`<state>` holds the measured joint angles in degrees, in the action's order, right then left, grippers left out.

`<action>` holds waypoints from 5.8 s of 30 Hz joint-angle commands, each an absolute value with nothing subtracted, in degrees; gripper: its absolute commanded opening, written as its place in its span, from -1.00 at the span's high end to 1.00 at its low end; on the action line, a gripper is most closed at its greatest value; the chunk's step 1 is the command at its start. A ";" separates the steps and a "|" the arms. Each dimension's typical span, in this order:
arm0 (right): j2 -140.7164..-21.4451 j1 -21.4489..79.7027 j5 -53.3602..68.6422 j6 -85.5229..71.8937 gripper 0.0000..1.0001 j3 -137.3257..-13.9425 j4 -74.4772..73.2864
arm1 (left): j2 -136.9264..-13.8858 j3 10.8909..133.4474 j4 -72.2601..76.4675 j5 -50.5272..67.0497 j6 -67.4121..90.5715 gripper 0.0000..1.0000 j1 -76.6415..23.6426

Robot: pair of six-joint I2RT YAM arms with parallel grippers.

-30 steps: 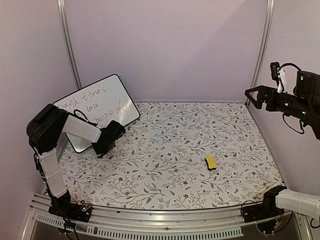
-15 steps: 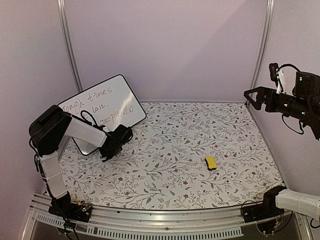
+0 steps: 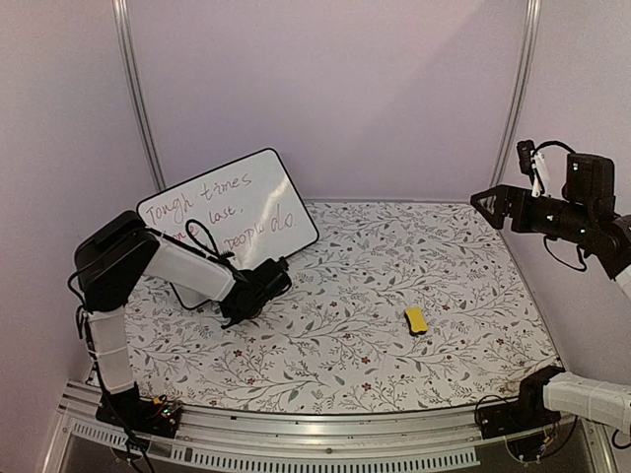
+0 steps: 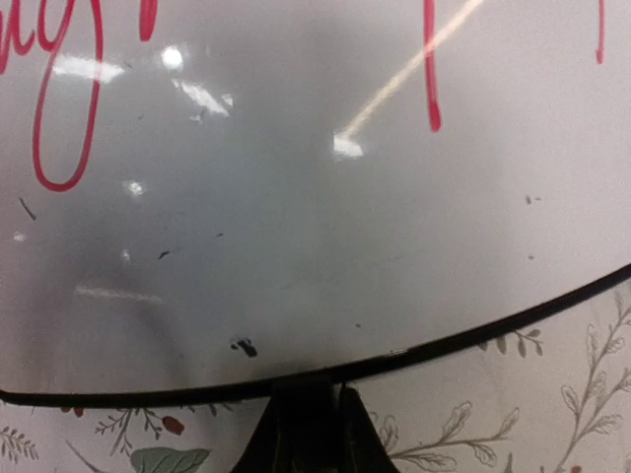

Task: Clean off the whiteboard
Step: Move the whiteboard to the center of the board.

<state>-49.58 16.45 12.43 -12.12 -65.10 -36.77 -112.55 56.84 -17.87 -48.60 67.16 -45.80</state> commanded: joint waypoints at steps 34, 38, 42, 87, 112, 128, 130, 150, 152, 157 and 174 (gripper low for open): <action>-67.04 27.95 3.51 -19.26 -0.98 -49.70 -30.23 | -125.38 72.94 -25.47 -43.40 66.25 1.00 -65.61; -66.78 27.95 2.33 -18.78 -0.98 -50.41 -31.21 | -124.66 72.42 -25.49 -43.43 66.46 0.90 -65.83; -66.28 27.95 1.13 -18.12 -0.98 -51.74 -32.27 | -123.63 72.02 -25.62 -42.86 66.28 0.74 -66.13; -64.22 27.86 -3.15 -19.30 -0.98 -53.16 -32.90 | -85.24 66.40 -35.31 -47.53 58.66 -0.99 -75.02; -76.08 33.05 0.35 -15.95 -0.98 -53.29 -31.19 | -56.91 26.99 24.67 1.64 34.71 -0.92 -13.36; -73.18 33.65 0.35 -16.83 -0.98 -49.62 -32.70 | -87.70 30.88 57.71 29.11 39.11 -0.81 -7.40; -73.28 33.65 0.30 -16.87 -0.98 -49.42 -32.45 | -88.68 30.85 58.28 29.97 39.63 -0.72 -7.19; -74.85 33.84 -1.80 -16.78 -0.98 -50.17 -33.73 | -90.41 22.31 72.25 31.27 46.13 0.77 -8.49; -74.39 33.92 -1.90 -16.70 -0.98 -49.72 -33.33 | -90.15 21.25 73.10 31.44 46.24 0.87 -8.70; -75.44 34.05 -1.67 -16.92 -0.98 -49.94 -33.33 | -88.94 18.51 75.09 31.13 46.65 0.95 -9.32; -82.00 36.15 -3.75 -17.93 -0.98 -50.66 -34.32 | -75.13 11.57 66.47 19.54 45.01 1.00 -19.66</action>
<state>-80.05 34.70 -2.66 -17.17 -49.95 -33.47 -78.65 12.75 68.66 22.63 46.26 -16.51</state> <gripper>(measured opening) 0.989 0.034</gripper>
